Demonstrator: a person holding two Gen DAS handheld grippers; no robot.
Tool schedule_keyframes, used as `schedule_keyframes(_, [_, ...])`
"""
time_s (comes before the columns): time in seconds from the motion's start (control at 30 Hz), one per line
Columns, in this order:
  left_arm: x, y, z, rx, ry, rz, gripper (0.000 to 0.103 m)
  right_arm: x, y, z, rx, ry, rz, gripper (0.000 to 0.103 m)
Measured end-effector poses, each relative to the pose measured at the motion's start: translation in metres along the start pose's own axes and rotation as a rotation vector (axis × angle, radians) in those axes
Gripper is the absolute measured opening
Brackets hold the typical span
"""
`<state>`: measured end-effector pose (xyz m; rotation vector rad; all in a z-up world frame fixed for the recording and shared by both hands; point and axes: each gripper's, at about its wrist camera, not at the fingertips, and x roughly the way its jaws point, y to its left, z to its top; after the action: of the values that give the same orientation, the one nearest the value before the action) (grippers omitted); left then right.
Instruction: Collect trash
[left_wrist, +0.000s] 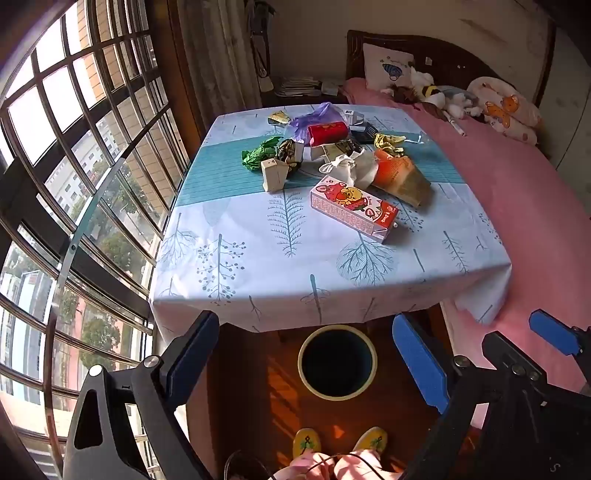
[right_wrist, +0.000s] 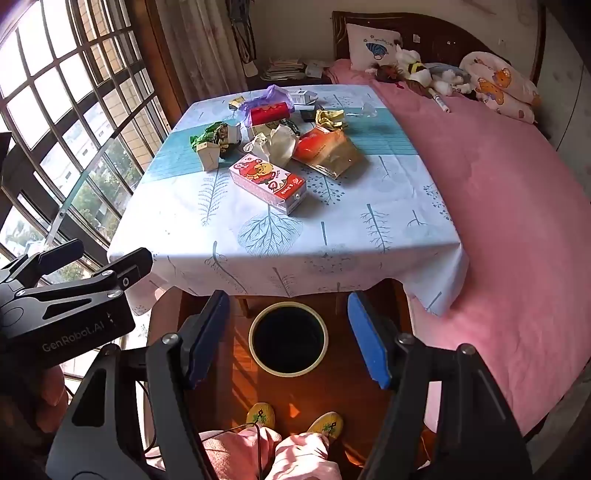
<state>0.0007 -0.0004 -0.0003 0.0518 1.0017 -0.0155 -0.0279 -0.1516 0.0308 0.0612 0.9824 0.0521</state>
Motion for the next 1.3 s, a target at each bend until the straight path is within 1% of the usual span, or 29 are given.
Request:
schedule_keyframes(0.07, [0.000,0.000,0.001,-0.003,-0.004,0.000,0.096,0.000,-0.001,0.001,-0.002,-0.007,-0.003,0.064])
schedule_keyframes(0.13, [0.003,-0.012,-0.002,-0.006,-0.005,-0.001,0.096,0.001,-0.001,0.001,-0.003,-0.007,-0.004,0.064])
schedule_keyframes(0.2, [0.004,-0.013,0.000,-0.010,0.000,-0.010,0.096,0.001,-0.002,0.002,-0.002,-0.009,0.001,0.064])
schedule_keyframes(0.3, [0.003,-0.010,0.003,-0.022,0.001,-0.019,0.096,0.002,-0.002,0.003,-0.009,-0.010,0.003,0.064])
schedule_keyframes(0.33, [0.004,-0.001,0.001,-0.028,-0.001,-0.036,0.096,0.003,-0.003,0.002,-0.004,-0.010,0.003,0.064])
schedule_keyframes(0.57, [0.008,0.002,-0.001,-0.042,0.004,-0.042,0.096,0.007,-0.003,-0.001,-0.019,-0.005,0.013,0.064])
schedule_keyframes(0.63, [0.008,0.002,-0.001,-0.041,0.001,-0.050,0.094,0.006,0.002,0.008,-0.021,-0.007,0.016,0.064])
schedule_keyframes(0.7, [0.008,0.001,-0.001,-0.036,-0.001,-0.047,0.093,0.004,0.002,0.006,-0.023,-0.006,0.021,0.064])
schedule_keyframes(0.83, [0.009,0.000,0.000,-0.034,0.005,-0.039,0.087,0.010,0.000,0.006,-0.020,-0.003,0.035,0.064])
schedule_keyframes(1.0, [0.010,0.002,-0.001,-0.049,0.010,-0.032,0.086,0.013,0.000,0.006,-0.022,0.007,0.041,0.064])
schedule_keyframes(1.3, [0.008,0.001,-0.001,-0.040,0.019,-0.038,0.086,0.011,0.002,0.006,-0.023,0.005,0.042,0.064])
